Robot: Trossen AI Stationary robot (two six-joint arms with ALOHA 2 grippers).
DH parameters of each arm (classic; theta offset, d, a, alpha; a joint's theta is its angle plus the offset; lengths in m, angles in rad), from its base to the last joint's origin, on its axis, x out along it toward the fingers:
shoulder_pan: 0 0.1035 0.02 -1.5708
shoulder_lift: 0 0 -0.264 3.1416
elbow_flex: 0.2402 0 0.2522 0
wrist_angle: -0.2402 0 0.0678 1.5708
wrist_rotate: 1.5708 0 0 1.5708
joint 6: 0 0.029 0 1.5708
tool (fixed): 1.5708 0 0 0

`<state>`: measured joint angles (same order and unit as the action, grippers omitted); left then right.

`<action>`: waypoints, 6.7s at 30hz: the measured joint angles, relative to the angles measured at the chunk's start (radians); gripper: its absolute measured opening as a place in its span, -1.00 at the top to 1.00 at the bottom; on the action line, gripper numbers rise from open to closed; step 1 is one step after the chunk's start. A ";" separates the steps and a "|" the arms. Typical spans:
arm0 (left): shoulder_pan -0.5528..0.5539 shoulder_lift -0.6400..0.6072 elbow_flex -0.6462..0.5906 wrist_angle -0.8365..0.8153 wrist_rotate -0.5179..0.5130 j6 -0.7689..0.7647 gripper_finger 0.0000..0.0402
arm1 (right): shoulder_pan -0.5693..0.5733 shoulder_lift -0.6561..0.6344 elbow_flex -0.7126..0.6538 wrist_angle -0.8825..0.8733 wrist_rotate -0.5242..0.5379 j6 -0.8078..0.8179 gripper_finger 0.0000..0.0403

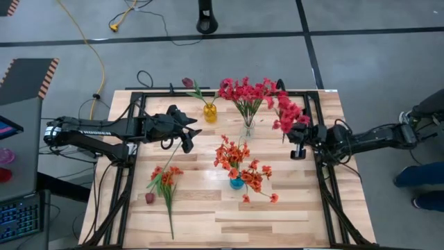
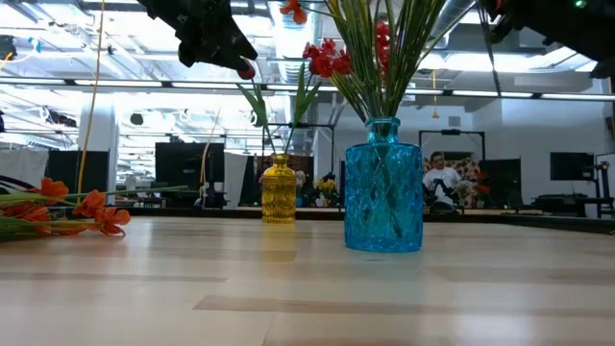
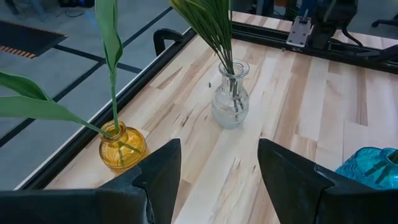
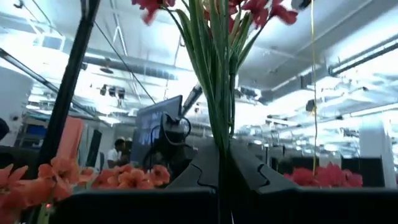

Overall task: Sort flowers into vase by color
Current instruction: Put the red flowers into the transparent vase

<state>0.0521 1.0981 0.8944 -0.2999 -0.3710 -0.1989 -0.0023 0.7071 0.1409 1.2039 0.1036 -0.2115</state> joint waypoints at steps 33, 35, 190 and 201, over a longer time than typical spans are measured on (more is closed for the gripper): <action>0.000 0.000 0.000 0.004 -0.007 -0.031 0.00 | -0.226 0.522 0.260 0.365 -0.378 -0.032 0.82; 0.000 0.000 0.000 0.003 -0.008 -0.031 0.00 | -0.249 0.522 0.265 0.365 -0.401 -0.029 0.82; 0.009 0.538 0.339 0.595 0.219 0.340 0.98 | -0.236 0.504 0.454 -0.525 -0.388 0.122 0.34; 0.008 0.538 0.339 0.599 0.195 0.333 0.86 | -0.256 0.504 0.454 -0.523 -0.382 0.125 0.82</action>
<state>0.0602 1.6360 1.2331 0.2988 -0.1759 0.1337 -0.2584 1.2110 0.5945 0.6811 -0.2779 -0.0868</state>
